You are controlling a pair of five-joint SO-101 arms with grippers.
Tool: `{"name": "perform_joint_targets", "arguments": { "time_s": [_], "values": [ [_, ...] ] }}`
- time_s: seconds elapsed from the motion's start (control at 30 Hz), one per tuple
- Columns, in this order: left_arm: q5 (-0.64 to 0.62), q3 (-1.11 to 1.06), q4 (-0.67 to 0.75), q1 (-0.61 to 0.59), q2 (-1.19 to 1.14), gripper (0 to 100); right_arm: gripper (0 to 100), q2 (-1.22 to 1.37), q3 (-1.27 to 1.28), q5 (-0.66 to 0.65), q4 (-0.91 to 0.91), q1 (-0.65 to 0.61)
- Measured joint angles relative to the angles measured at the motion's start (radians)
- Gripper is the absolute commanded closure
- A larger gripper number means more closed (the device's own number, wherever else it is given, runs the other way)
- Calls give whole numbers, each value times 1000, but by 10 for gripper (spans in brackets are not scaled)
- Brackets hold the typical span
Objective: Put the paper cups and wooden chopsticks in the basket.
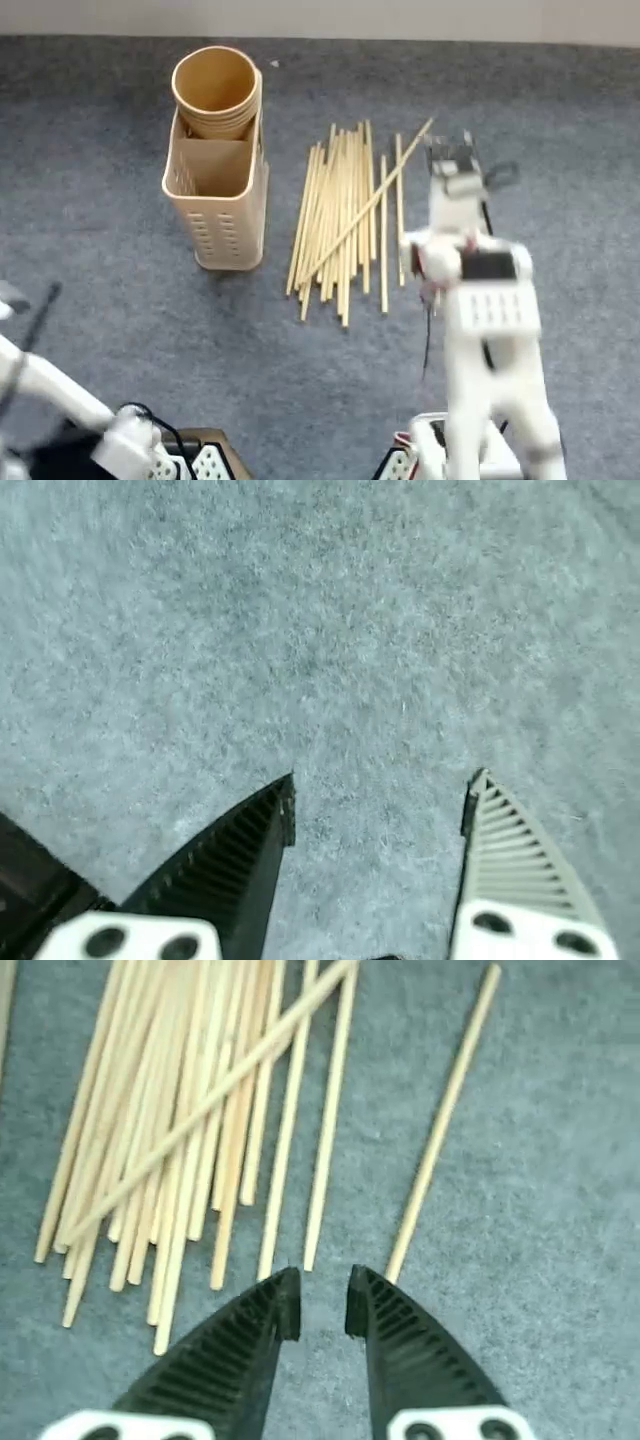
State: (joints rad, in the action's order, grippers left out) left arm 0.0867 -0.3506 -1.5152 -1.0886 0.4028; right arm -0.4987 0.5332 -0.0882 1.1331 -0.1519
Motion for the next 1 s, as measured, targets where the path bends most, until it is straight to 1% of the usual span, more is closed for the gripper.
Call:
{"name": "perform_joint_targets", "arguments": {
  "time_s": [0.07, 0.17, 0.27, 0.4, 0.53, 0.6, 0.7, 0.73, 0.83, 0.9, 1.0],
  "values": [
    [-3, -219, 118, -3, 143, 715, 903, 153, -127, 11, 5, -54],
    [2, -532, 265, 0, 333, 715, 903, 359, -302, 61, 6, -104],
    [2, -721, 367, -28, 489, 715, 903, 543, -473, 89, 6, -117],
    [0, -813, 393, -51, 624, 715, 903, 736, -674, 98, 6, -118],
    [0, -852, 404, -49, 660, 724, 903, 873, -804, 98, 6, -123],
    [0, -859, 405, -51, 669, 799, 903, 919, -833, 98, 6, -123],
    [0, -872, 405, -49, 669, 981, 903, 962, -841, 98, 6, -123],
    [2, -885, 405, -49, 671, 1000, 903, 967, -841, 98, 6, -123],
    [18, -944, 453, -49, 690, 976, 903, 967, -842, 98, 6, -123],
    [81, -1013, 512, -46, 727, 976, 903, 967, -844, 98, 21, -123],
    [120, -1148, 609, -26, 799, 976, 903, 967, -845, 98, 40, -123]
  ]
}}
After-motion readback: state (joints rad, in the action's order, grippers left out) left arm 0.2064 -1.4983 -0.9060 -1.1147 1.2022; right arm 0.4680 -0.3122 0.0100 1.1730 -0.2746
